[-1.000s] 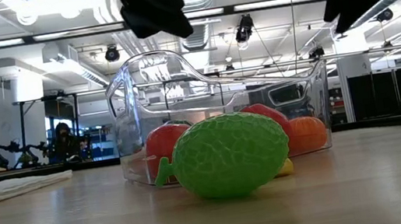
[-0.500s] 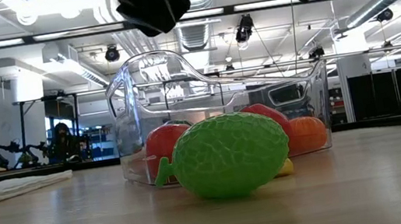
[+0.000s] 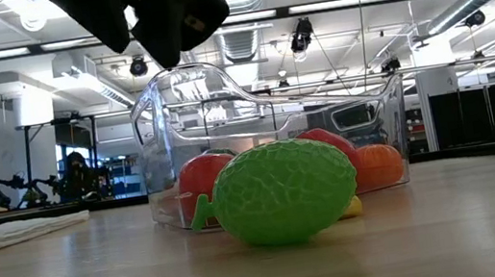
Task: Pick and placing Produce into tupperware
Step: Put the melon into the transparent bin
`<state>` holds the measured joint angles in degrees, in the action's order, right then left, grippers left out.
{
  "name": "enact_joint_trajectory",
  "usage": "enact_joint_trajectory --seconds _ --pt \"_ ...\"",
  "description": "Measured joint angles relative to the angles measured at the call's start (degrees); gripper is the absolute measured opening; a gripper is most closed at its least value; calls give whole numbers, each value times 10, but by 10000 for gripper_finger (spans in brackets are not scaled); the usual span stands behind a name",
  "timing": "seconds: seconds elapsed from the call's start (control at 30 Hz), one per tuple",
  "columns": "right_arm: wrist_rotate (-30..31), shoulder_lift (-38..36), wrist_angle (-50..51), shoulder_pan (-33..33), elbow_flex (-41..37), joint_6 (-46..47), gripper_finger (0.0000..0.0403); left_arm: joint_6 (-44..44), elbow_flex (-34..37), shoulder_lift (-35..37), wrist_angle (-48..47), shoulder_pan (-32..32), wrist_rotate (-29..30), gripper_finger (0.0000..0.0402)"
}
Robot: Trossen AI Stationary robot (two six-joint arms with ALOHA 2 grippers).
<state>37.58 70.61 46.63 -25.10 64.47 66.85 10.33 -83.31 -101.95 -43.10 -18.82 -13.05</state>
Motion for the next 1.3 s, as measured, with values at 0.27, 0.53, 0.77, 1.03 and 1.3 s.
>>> enact_joint_trajectory --seconds 0.27,0.53,0.77,1.03,1.3 --pt "0 0 -56 0 0 -37 258 7 -1 7 -47 1 19 151" --pt "0 0 -67 0 0 -104 258 -43 0 50 -65 9 134 151" --pt "-1 -13 -66 0 0 -203 265 -94 -28 64 39 9 233 151" --pt "9 -50 -48 3 6 -342 320 -210 -72 21 39 12 288 204" --pt "53 -88 -12 12 8 -354 358 -248 -73 5 35 2 269 273"
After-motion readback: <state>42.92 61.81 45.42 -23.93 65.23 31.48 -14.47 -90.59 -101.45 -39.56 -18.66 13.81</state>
